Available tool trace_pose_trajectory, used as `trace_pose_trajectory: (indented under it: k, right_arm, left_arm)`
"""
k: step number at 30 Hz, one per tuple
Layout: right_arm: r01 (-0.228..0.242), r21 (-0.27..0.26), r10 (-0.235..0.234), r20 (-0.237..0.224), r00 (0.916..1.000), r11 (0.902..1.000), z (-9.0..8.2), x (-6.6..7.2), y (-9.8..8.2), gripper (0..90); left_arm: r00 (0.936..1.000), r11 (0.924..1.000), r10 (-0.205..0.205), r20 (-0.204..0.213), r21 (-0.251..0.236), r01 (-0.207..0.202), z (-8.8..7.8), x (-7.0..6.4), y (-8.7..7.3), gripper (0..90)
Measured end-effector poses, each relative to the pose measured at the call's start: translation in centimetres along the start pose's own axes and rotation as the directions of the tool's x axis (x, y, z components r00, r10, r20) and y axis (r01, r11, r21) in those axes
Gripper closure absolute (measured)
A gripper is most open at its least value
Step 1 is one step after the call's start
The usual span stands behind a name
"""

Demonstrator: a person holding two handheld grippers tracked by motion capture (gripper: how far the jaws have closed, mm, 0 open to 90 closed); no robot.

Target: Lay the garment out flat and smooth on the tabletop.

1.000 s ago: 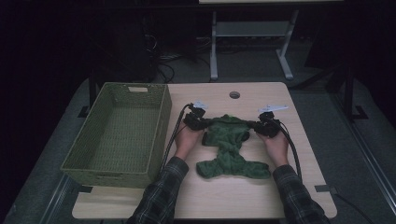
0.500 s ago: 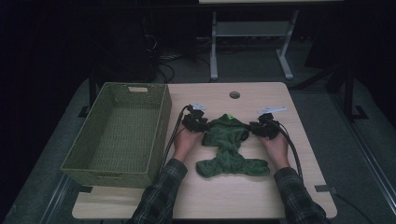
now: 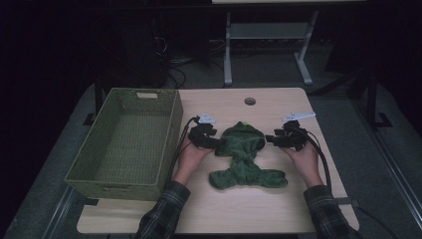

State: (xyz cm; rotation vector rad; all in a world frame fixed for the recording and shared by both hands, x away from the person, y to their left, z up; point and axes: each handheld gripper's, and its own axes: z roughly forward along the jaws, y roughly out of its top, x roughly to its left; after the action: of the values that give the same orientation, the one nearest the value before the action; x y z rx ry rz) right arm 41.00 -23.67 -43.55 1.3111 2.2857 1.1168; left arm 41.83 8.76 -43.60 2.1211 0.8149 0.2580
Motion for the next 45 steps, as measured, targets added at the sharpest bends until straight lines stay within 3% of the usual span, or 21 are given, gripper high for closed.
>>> trace_pose_trajectory:
  k: [10,12,16,24,30,34,45]
  right_arm:
    - [0.026,-0.021,-0.026,0.014,0.9996,0.9994,-2.5,1.6,-0.3,42.3]
    - [0.025,-0.013,-0.025,-0.008,0.9997,0.9996,-2.9,2.2,-0.8,41.9]
    - [0.046,-0.024,-0.047,-0.03,0.9984,0.9986,-3.3,3.4,-1.5,42.1]
    - [0.076,-0.031,-0.079,-0.083,0.9934,0.9966,-3.4,5.6,-2.2,44.0]
    - [0.13,-0.037,-0.133,-0.121,0.9837,0.9909,-3.4,7.9,-2.3,44.8]
    - [0.155,-0.062,-0.162,-0.142,0.9764,0.986,-3.3,9.4,-2.6,47.3]
    - [0.225,-0.066,-0.235,-0.248,0.9399,0.972,-2.5,14.1,-2.5,56.2]
  left_arm:
    - [0.9982,0.9987,0.052,0.031,0.001,-0.052,-3.1,-3.1,-1.7,26.0]
    - [0.9969,0.9974,0.072,0.033,0.006,-0.072,-4.2,-4.0,-2.7,22.8]
    - [0.9968,0.9972,0.074,0.031,-0.005,-0.074,-5.4,-5.3,-4.4,17.7]
    - [0.9966,0.997,0.077,0.03,-0.005,-0.077,-6.3,-7.6,-7.5,13.5]
    - [0.9944,0.9946,0.104,0.023,-0.007,-0.104,-7.3,-8.8,-10.0,12.9]
    - [0.9891,0.9889,0.147,0.015,0.02,-0.147,-7.6,-9.1,-11.2,13.0]
    - [0.9911,0.9888,0.129,0.031,0.07,-0.131,-7.4,-9.3,-12.4,12.9]
